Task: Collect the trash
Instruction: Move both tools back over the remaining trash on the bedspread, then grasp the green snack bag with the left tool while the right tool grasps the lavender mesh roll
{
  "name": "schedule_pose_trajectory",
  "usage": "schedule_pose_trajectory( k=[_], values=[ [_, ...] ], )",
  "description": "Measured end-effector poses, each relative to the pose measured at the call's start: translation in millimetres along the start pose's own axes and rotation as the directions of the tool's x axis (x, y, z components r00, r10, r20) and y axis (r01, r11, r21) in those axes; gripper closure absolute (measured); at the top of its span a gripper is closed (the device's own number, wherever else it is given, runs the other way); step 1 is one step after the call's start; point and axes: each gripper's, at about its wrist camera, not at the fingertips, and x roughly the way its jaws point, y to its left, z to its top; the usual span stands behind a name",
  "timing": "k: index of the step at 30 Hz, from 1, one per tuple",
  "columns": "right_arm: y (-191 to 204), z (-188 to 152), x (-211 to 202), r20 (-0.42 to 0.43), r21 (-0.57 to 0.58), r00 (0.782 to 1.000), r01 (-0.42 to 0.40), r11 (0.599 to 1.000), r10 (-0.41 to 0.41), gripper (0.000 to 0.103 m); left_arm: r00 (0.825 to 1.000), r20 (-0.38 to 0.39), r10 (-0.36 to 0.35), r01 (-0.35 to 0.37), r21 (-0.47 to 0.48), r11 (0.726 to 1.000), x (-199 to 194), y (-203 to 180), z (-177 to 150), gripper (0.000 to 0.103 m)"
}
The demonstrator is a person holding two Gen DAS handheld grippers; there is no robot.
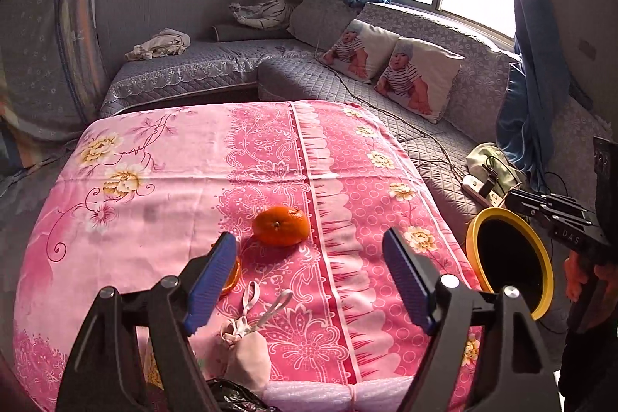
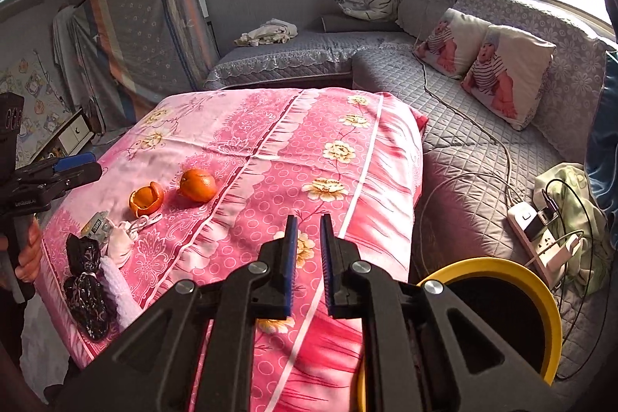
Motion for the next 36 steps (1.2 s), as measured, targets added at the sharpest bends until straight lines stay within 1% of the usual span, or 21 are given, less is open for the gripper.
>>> schedule_pose_trajectory(
  k=[2, 3, 7, 11, 15, 18, 24, 26, 27, 30, 36],
  values=[
    [16, 2, 3, -0.002, -0.024, 1.000, -0.031, 0.999, 0.031, 0.080, 1.000, 0.000, 0.017, -0.017, -0.031, 0.999, -8, 16, -7, 0.028],
    [25, 3, 5, -0.002, -0.037, 0.999, -0.047, 0.998, 0.047, 0.078, 1.000, 0.000, 0.026, -0.026, -0.048, 0.998, -12, 25, -11, 0.028],
    [59, 2, 12, -0.023, -0.100, 0.995, -0.097, 0.990, 0.095, 0.077, 0.998, 0.000, 0.070, -0.070, -0.106, 0.992, -28, 61, -27, 0.028],
    [89, -6, 19, -0.071, -0.154, 0.986, -0.158, 0.975, 0.149, 0.077, 0.994, -0.008, 0.105, -0.105, -0.154, 0.982, -44, 93, -45, 0.028],
    [112, -18, 23, -0.126, -0.204, 0.971, -0.226, 0.952, 0.203, 0.076, 0.993, -0.025, 0.120, -0.122, -0.180, 0.976, -53, 116, -64, 0.028],
    [124, -27, 28, -0.170, -0.234, 0.959, -0.261, 0.937, 0.225, 0.072, 0.991, -0.046, 0.127, -0.133, -0.194, 0.972, -53, 128, -77, 0.028],
    [140, -47, 38, -0.243, -0.290, 0.941, -0.302, 0.908, 0.236, 0.069, 0.991, -0.087, 0.096, -0.113, -0.219, 0.969, -37, 140, -91, 0.028],
    [142, -52, 39, -0.262, -0.302, 0.932, -0.326, 0.896, 0.251, 0.065, 0.992, -0.097, 0.082, -0.101, -0.212, 0.972, -31, 137, -92, 0.028],
    [143, -54, 40, -0.272, -0.309, 0.928, -0.336, 0.890, 0.256, 0.064, 0.992, -0.100, 0.078, -0.097, -0.206, 0.974, -28, 135, -92, 0.028],
    [149, -61, 40, -0.288, -0.351, 0.925, -0.344, 0.871, 0.249, 0.064, 0.991, -0.116, 0.066, -0.087, -0.183, 0.979, -19, 128, -91, 0.028],
    [159, -74, 42, -0.324, -0.402, 0.908, -0.386, 0.830, 0.265, 0.063, 0.989, -0.141, 0.043, -0.066, -0.156, 0.986, -3, 119, -89, 0.028]
  ],
)
